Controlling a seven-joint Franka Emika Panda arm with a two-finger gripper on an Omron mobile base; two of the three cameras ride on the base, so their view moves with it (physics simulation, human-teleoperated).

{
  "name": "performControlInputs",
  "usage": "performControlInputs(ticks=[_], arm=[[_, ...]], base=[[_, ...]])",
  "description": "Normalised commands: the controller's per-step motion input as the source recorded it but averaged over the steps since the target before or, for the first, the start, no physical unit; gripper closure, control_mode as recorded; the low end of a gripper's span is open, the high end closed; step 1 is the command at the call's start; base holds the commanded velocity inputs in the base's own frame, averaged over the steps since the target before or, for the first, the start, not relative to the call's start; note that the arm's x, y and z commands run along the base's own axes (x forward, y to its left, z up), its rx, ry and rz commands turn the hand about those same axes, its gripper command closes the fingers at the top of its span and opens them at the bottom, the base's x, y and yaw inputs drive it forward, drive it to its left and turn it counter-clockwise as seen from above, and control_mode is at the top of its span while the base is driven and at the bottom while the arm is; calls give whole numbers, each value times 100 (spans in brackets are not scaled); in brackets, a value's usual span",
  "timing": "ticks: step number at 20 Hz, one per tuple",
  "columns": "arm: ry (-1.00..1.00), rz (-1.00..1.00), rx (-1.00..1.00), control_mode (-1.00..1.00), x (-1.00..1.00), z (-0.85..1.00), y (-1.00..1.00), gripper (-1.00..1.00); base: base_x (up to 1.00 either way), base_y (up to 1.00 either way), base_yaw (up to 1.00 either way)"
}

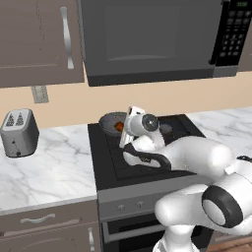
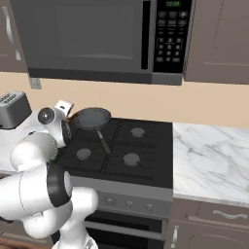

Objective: Take the chicken drumsticks from the pan and place one on each plate on the dining counter.

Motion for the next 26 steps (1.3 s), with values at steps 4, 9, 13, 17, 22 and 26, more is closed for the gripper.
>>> performControlInputs(ticks=[4,9,13,17,22,26], arm=[[4,-16,20,-100,-94,50,-15,100],[27,-35,27,-100,-69,68,-28,100],[42,-51,31,-100,-52,67,-36,100],[41,-50,25,-100,-54,54,-38,100],[18,-40,13,-100,-74,28,-41,100],[13,-37,11,-100,-83,24,-37,100]], base=[[0,0,0],[0,0,0],[0,0,0],[0,0,0],[0,0,0],[0,0,0]])
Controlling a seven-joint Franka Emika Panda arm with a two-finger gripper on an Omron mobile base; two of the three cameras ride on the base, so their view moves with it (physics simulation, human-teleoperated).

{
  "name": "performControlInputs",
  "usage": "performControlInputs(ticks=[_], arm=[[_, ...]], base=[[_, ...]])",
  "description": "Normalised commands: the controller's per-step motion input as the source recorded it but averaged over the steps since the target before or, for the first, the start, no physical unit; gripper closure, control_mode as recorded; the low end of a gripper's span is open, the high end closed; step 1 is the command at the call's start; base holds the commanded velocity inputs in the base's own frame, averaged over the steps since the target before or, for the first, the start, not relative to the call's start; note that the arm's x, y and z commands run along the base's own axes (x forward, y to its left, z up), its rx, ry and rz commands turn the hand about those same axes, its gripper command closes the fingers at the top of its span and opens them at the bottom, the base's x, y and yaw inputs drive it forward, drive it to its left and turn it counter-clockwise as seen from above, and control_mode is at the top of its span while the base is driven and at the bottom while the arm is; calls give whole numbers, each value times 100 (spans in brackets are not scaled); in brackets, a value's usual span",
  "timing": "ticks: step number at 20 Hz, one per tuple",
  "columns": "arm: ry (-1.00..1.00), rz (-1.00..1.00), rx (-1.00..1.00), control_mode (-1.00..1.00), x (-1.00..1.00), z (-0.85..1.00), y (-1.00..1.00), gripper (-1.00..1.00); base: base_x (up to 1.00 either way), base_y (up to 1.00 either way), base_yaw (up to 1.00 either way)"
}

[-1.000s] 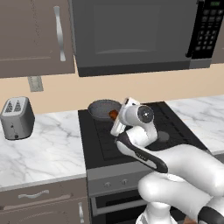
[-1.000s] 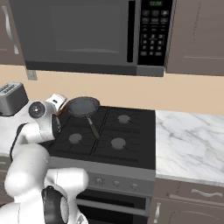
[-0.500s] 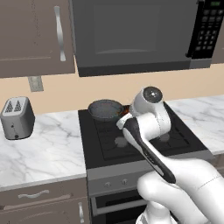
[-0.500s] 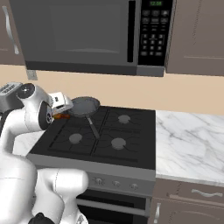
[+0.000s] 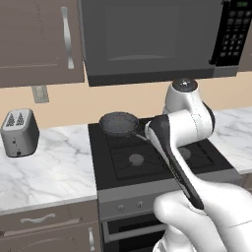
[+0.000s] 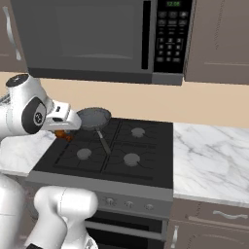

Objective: Take the chicken drumsticks from the pan and place one on each plate on the dining counter.

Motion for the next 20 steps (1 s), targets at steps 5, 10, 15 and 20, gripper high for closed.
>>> performControlInputs(ticks=[5,10,15,20], arm=[[1,-32,2,-100,-86,5,-24,100],[4,-12,0,-100,-33,0,-10,100],[2,0,0,-100,0,0,0,100],[0,0,0,-100,0,0,0,100]], base=[[0,0,0],[0,0,0],[0,0,0],[0,0,0]])
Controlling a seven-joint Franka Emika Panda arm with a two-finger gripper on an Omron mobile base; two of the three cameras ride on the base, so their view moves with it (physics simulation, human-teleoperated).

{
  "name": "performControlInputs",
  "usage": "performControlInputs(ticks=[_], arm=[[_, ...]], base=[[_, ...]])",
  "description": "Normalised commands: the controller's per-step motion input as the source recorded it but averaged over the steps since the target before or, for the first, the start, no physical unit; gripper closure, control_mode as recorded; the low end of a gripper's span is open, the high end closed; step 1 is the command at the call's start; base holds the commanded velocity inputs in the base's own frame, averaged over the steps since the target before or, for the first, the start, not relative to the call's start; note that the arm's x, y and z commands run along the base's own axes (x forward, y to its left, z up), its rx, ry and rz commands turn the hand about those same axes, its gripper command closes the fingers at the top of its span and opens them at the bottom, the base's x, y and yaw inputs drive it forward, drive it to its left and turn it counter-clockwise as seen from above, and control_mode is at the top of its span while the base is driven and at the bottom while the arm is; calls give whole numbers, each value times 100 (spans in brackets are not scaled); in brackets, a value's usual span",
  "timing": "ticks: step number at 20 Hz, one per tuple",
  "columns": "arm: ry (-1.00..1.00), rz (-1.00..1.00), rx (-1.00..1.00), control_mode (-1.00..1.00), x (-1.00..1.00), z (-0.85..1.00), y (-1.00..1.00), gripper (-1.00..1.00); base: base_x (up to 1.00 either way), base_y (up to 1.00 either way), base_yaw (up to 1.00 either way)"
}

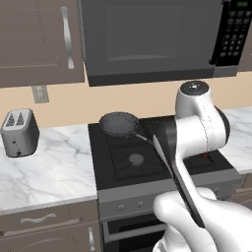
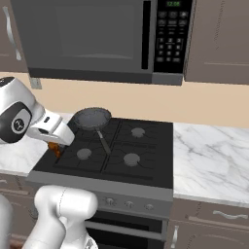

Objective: Take the chicken drumsticks from the pan and place one on each plate on the dining counter.

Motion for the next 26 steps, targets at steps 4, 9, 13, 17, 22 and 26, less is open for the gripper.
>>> performControlInputs(ticks=[4,9,13,17,22,26], arm=[[0,0,0,100,-10,-4,0,100],[0,0,0,100,0,0,0,100],[0,0,0,100,0,0,0,100],[0,0,0,100,0,0,0,100],[0,0,0,100,0,0,0,100],[0,0,0,100,0,0,0,100]], base=[[-17,-1,1],[-98,-8,4],[-86,-11,66],[-34,-14,100],[-14,-3,100],[-7,0,100]])
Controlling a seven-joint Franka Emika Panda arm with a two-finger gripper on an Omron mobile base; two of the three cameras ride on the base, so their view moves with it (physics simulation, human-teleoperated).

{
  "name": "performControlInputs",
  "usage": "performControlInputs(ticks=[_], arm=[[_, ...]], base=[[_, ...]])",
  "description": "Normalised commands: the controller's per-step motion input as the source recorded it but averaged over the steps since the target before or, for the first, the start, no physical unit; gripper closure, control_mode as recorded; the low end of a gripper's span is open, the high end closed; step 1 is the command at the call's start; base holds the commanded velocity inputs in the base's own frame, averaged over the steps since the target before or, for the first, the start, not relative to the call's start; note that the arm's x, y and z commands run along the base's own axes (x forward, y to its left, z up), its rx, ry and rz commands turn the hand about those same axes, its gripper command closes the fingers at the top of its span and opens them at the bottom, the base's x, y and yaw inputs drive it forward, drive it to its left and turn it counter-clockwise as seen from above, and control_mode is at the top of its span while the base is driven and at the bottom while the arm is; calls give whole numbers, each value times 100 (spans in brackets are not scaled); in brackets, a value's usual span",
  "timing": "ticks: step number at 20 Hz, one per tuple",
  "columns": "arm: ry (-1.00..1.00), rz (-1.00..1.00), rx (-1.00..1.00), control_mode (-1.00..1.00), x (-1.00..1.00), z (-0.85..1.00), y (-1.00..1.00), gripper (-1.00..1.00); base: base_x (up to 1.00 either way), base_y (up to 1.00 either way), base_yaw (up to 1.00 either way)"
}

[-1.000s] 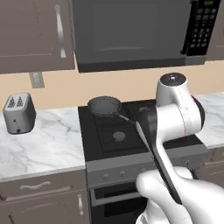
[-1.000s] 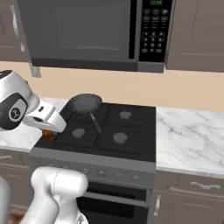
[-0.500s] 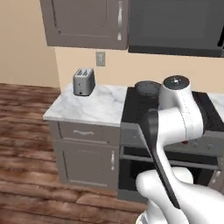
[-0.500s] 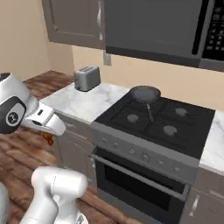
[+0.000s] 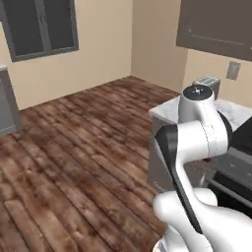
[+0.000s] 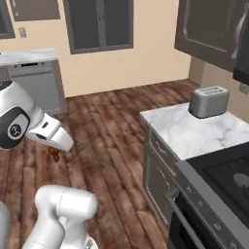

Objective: Take the chicken drumsticks from the pan and place one on each plate on the dining counter.

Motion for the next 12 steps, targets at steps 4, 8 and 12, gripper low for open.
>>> performControlInputs(ticks=[4,8,12], arm=[[0,0,0,100,0,0,0,100],[0,0,0,100,0,0,0,100],[0,0,0,100,0,0,0,100]], base=[[-7,0,100],[-7,0,100],[-7,0,100]])
